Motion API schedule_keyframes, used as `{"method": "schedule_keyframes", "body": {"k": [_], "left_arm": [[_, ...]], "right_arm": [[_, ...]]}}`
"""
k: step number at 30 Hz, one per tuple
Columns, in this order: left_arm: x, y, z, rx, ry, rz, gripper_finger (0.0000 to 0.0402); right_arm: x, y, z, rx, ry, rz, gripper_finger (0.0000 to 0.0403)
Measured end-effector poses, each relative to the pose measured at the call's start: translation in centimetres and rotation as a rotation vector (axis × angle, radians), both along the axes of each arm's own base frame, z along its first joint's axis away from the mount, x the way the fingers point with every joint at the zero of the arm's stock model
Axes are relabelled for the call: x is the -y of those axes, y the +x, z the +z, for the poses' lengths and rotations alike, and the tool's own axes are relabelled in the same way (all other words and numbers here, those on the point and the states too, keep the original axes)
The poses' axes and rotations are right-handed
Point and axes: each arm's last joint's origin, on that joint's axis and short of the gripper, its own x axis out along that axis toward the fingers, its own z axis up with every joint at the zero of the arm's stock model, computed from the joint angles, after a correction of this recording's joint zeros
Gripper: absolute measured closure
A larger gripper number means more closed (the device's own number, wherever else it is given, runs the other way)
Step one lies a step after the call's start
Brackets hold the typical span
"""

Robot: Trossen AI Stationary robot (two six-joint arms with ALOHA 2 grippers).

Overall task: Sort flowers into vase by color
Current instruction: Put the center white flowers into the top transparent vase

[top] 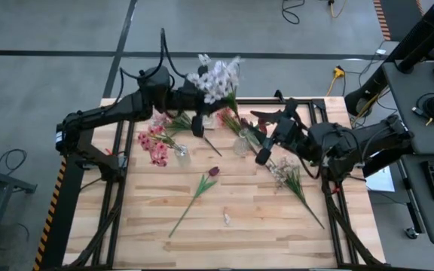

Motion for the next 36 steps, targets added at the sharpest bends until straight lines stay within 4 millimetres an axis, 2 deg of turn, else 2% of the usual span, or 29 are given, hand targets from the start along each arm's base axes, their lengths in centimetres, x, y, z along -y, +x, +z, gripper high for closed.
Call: {"method": "schedule_keyframes", "body": {"k": [4, 7, 10, 15, 19, 23, 29, 33, 36], "left_arm": [[-2.1, -1.8, 0.6, -0.014, -0.005, 0.079, 0.0395], [-3.6, -4.1, 1.5, -0.042, -0.013, 0.153, 0.0395], [-4.3, -6.7, 3.6, -0.068, 0.006, 0.211, 0.0395], [-4.5, -11.0, 7.9, -0.067, 0.135, 0.302, 0.0395], [-5.8, -13.1, 9.3, -0.066, 0.202, 0.247, 0.0396], [-9.2, -14.4, 8.2, -0.122, 0.191, 0.194, 0.0396], [-15.4, -15.4, 4.2, -0.18, 0.141, 0.006, 0.0396], [-18.5, -15.3, 2.0, -0.195, 0.107, -0.009, 0.0397], [-19.9, -14.5, 0.7, -0.209, 0.127, -0.018, 0.0398]], "right_arm": [[0.2, -0.6, 0.4, 0.001, -0.016, -0.003, 0.0236], [0.2, -0.6, 0.4, -0.011, -0.029, -0.004, 0.0237], [0.3, -0.6, 0.2, -0.028, -0.034, -0.008, 0.0238], [0.8, -0.5, 0.0, -0.051, -0.04, -0.028, 0.0238], [1.3, -0.2, -0.3, -0.072, -0.044, -0.048, 0.0238], [1.7, -0.1, -0.6, -0.094, -0.023, -0.06, 0.0238], [1.7, -0.1, -0.8, -0.099, -0.008, -0.059, 0.0238], [1.7, -0.1, -0.9, -0.1, -0.002, -0.059, 0.0238], [1.7, -0.1, -0.9, -0.1, -0.001, -0.059, 0.0238]]}}
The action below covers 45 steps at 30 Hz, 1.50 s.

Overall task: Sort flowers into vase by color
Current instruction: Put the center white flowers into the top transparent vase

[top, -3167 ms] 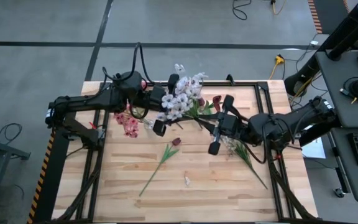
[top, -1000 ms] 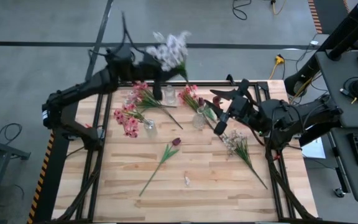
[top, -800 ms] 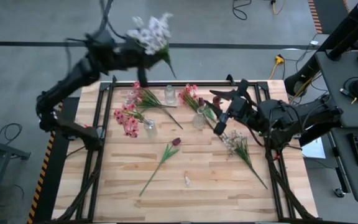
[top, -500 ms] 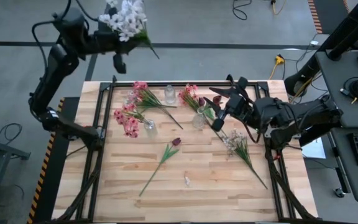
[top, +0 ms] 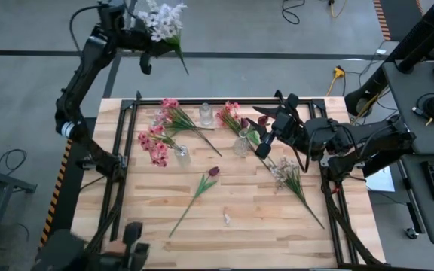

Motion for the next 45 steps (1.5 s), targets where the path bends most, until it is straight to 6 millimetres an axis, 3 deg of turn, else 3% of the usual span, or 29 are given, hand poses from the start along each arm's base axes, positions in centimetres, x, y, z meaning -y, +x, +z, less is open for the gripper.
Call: {"method": "schedule_keyframes", "body": {"k": [9, 12, 14, 15, 17, 20, 27, 45], "left_arm": [[-2.3, 0.1, -1.9, 0.015, -0.003, -0.113, 0.0398], [-2.7, 0.3, -2.7, -0.012, -0.12, -0.113, 0.0398], [-2.4, 1.8, -3.8, -0.062, -0.31, -0.138, 0.0398], [-1.9, 3.0, -4.3, -0.073, -0.324, -0.169, 0.0398], [-1.0, 5.0, -4.8, -0.087, -0.283, -0.174, 0.0399], [0.4, 7.6, -4.5, -0.107, -0.187, -0.045, 0.04], [0.4, 7.7, -4.0, -0.09, -0.225, -0.032, 0.04], [0.0, 8.3, -7.5, -0.102, -0.219, -0.011, 0.04]], "right_arm": [[0.0, 0.0, -0.5, -0.017, 0.026, -0.003, 0.0238], [0.1, 0.0, -0.7, -0.022, 0.041, -0.009, 0.0238], [0.1, 0.1, -0.8, -0.023, 0.044, -0.01, 0.0238], [0.1, 0.1, -0.8, -0.025, 0.044, -0.011, 0.0238], [0.1, 0.1, -0.9, -0.027, 0.041, -0.011, 0.0238], [0.1, 0.2, -1.0, -0.028, 0.041, -0.013, 0.0238], [0.1, 0.2, -1.2, -0.036, 0.041, -0.014, 0.0238], [0.0, 0.4, -2.1, -0.076, 0.015, -0.009, 0.0238]]}}
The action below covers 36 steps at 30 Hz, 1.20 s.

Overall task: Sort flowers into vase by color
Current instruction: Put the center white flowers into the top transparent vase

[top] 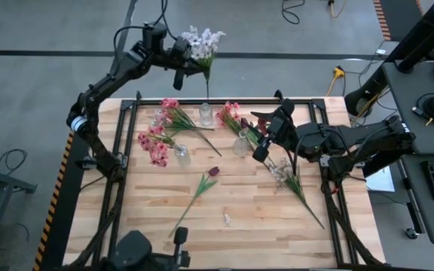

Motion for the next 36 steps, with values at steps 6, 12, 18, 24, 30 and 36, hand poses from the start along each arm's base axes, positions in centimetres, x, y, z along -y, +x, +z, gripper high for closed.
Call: {"method": "schedule_keyframes", "body": {"k": [6, 12, 18, 24, 30, 36], "left_arm": [[0.9, -2.8, 0.6, 0.04, 0.061, -0.199, 0.04], [1.0, -3.0, 0.0, 0.022, 0.063, -0.206, 0.04], [1.1, -2.0, -1.6, 0.003, 0.08, -0.198, 0.04], [0.9, -1.1, -2.7, -0.029, 0.09, -0.102, 0.04], [0.7, -1.0, -2.8, -0.027, 0.109, -0.071, 0.04], [0.6, -0.8, -3.6, -0.062, 0.119, 0.001, 0.04]], "right_arm": [[0.0, 0.0, 0.0, 0.0, -0.001, 0.0, 0.0238], [0.0, -0.1, 0.1, -0.006, -0.015, 0.001, 0.0238], [0.1, -0.5, 0.3, -0.007, -0.021, 0.003, 0.0238], [0.4, -1.7, 1.2, 0.031, -0.018, 0.001, 0.0238], [0.4, -1.9, 1.3, 0.035, -0.017, 0.001, 0.0238], [0.4, -1.9, 1.2, 0.027, -0.026, 0.004, 0.0238]]}}
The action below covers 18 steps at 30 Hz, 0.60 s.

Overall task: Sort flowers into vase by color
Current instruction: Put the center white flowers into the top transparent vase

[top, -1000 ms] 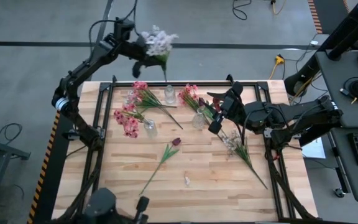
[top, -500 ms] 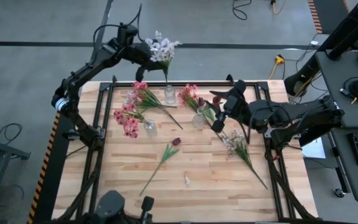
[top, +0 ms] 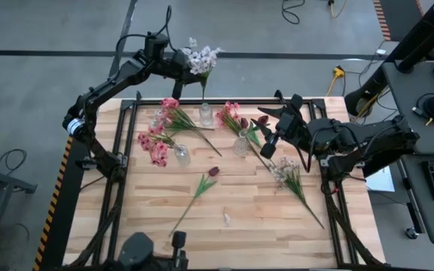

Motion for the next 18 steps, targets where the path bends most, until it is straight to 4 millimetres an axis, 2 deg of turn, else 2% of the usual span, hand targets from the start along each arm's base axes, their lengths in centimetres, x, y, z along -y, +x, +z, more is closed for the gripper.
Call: {"method": "schedule_keyframes", "body": {"k": [8, 18], "left_arm": [[-0.1, 0.2, 0.1, 0.011, -0.009, 0.006, 0.04], [-0.8, 0.8, -1.2, -0.011, -0.05, 0.013, 0.04]], "right_arm": [[0.0, 0.0, 0.0, -0.002, -0.001, 0.0, 0.0238], [0.0, 0.0, 0.0, -0.003, -0.001, 0.0, 0.0238]]}}
